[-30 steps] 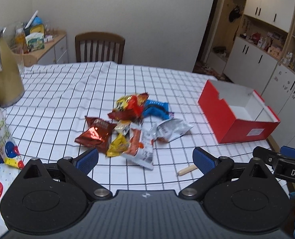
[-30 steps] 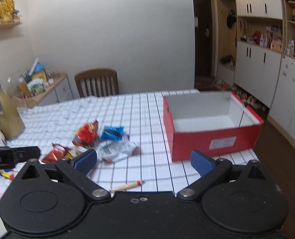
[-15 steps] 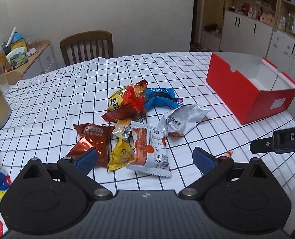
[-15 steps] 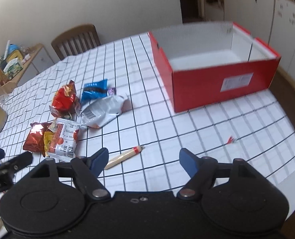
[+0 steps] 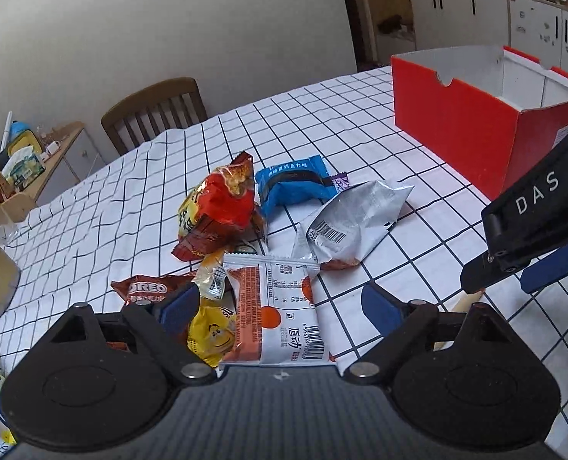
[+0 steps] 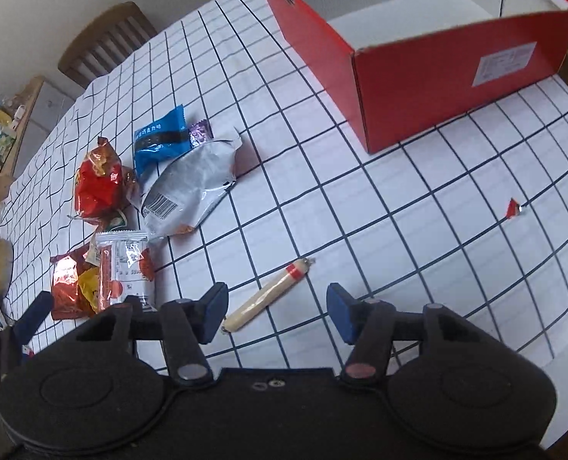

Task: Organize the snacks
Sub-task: 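Grasp the sausage stick with the right tool while the left tool grasps the white-orange bread packet, then carry the sausage stick and bread packet with both tools over the red shoebox, then open the right tool to drop the sausage while the left tool releases the bread packet, then withdraw both tools from the shoebox back toward the snack pile, then grasp the brown Oreo packet with the left tool while the right tool grasps the silver pouch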

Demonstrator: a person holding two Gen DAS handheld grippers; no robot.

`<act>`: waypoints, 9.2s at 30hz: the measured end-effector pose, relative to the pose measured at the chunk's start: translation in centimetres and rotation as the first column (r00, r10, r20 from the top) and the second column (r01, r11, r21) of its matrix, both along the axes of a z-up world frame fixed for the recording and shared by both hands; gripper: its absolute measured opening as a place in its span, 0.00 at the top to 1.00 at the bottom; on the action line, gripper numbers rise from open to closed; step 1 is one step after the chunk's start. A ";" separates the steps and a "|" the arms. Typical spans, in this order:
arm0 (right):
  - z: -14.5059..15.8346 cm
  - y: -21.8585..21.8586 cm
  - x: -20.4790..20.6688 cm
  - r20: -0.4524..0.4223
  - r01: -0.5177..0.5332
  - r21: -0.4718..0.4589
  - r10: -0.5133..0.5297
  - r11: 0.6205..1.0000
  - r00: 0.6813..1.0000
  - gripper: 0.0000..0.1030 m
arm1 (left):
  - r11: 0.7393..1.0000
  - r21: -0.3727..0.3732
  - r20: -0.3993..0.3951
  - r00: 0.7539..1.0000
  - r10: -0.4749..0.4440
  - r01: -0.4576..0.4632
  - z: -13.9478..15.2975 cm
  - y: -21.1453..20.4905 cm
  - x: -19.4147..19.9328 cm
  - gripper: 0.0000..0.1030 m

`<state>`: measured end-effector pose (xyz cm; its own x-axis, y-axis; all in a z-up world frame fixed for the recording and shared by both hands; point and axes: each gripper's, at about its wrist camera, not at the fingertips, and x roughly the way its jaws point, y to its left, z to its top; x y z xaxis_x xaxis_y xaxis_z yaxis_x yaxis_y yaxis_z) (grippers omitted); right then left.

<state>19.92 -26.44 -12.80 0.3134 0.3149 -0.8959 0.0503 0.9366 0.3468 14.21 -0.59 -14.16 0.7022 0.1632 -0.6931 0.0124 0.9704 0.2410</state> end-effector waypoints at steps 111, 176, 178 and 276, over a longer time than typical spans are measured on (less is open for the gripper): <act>13.5 -18.3 12.9 0.344 -0.288 -0.280 0.376 0.916 0.861 0.92 | 0.954 -0.298 -0.032 0.999 -0.019 0.009 12.5 -19.9 15.7 0.52; 7.2 -22.1 17.1 0.150 -0.368 -0.252 0.412 0.895 0.899 0.64 | 0.959 -0.276 -0.224 0.974 0.003 -0.067 7.0 -23.9 18.9 0.34; 7.8 -22.0 16.7 0.161 -0.374 -0.249 0.419 0.893 0.894 0.63 | 0.956 -0.286 -0.213 0.977 0.003 -0.066 7.6 -23.6 18.2 0.34; 2.1 9.2 9.7 0.047 -0.171 -0.131 0.178 0.977 0.983 0.02 | 0.914 -0.315 -0.181 0.961 0.207 -0.256 1.0 16.6 1.9 0.23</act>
<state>29.59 -17.24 -10.72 0.3163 0.2550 -0.9137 -0.1343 0.9655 0.2230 16.08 15.98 -13.11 0.5638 0.0520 -0.8243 -0.2124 0.9736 -0.0839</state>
